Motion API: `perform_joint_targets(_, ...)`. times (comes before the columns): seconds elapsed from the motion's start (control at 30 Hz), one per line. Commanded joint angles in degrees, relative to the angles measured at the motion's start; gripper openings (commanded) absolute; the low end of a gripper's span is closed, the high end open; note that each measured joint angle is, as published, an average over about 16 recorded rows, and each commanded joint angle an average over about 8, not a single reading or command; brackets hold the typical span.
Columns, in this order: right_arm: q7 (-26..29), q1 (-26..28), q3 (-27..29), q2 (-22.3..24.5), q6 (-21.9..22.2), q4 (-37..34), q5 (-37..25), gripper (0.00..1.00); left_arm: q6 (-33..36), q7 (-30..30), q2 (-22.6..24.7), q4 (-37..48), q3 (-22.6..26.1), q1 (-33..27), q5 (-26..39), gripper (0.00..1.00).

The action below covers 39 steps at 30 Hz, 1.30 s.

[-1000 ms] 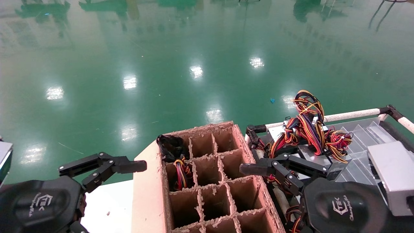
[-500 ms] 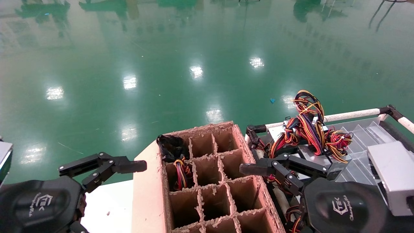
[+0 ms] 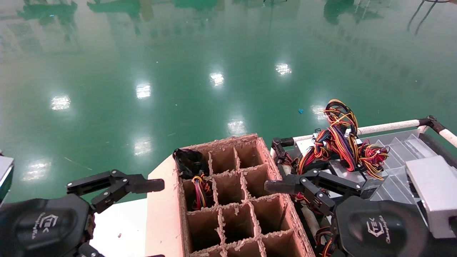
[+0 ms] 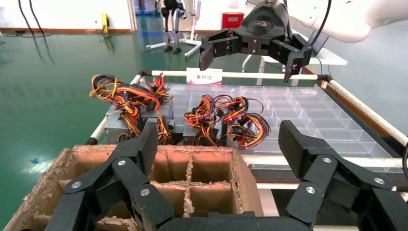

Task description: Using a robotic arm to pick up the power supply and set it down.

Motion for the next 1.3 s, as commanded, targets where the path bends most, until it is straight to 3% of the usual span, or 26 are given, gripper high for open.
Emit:
perform_joint_targets(0.03,0.0,0.0,0.0,0.0,0.0,0.0,0.0,1.0,0.0,0.0,0.0,0.0,0.0,0.0,0.0,0.0)
perform_joint_targets(0.3,-0.1,0.0,-0.2,-0.2,1.2,-0.9,-1.2,1.0,0.0,0.0,0.0,0.0,0.0,0.0,0.0,0.0)
perform_joint_targets(0.5,0.0,1.6,-2.6,-3.0,4.9,-4.4,-6.5,1.0,0.0,0.0,0.0,0.0,0.0,0.0,0.0,0.0)
perform_joint_targets(0.83,0.8,10.8,-10.2,-12.9,9.9,-14.9,-20.6,1.0,0.0,0.0,0.0,0.0,0.0,0.0,0.0,0.0)
perform_joint_targets(1.3,-6.4,22.2,-17.0,-28.7,13.0,-35.5,-31.6,1.0,0.0,0.0,0.0,0.0,0.0,0.0,0.0,0.0)
